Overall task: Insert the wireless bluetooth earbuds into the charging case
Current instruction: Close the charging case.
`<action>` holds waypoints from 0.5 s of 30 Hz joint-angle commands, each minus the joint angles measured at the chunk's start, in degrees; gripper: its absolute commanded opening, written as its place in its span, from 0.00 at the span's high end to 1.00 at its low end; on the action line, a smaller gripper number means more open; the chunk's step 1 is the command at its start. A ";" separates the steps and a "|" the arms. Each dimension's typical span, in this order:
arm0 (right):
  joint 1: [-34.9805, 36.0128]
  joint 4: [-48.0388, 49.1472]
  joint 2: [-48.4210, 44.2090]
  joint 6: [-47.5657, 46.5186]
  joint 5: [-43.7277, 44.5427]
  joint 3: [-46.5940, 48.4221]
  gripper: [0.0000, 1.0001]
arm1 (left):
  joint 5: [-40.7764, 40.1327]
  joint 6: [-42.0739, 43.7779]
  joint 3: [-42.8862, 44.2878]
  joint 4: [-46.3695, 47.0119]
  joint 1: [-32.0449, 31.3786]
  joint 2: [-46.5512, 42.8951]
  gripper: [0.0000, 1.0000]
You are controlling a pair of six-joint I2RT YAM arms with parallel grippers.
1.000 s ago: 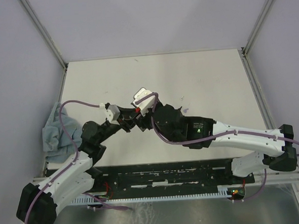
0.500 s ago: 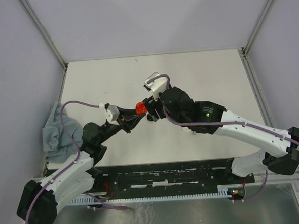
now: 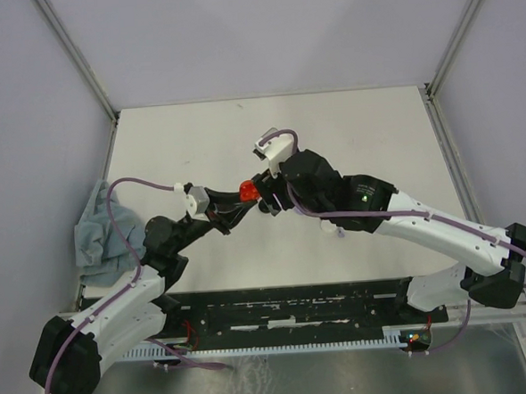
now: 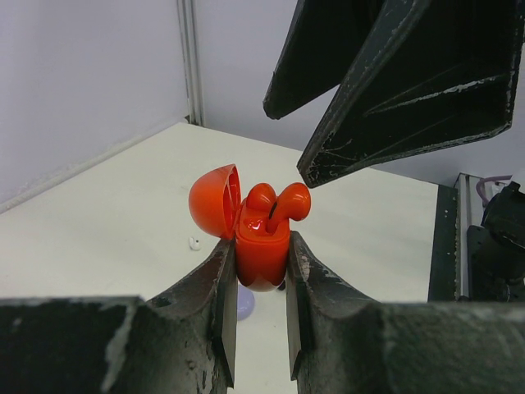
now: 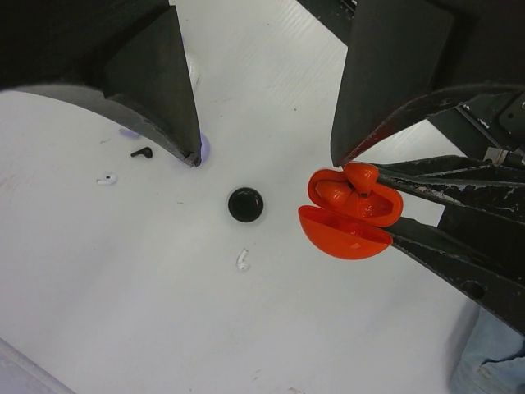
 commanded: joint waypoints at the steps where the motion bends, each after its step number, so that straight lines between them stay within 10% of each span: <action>1: -0.22 1.06 0.51 0.53 -1.75 0.77 0.27 | 0.90 -1.69 0.23 3.75 0.00 -0.37 0.97; 15: -0.21 3.37 1.07 0.71 -6.50 0.99 0.26 | 1.60 -1.22 0.67 3.08 0.00 -0.25 0.97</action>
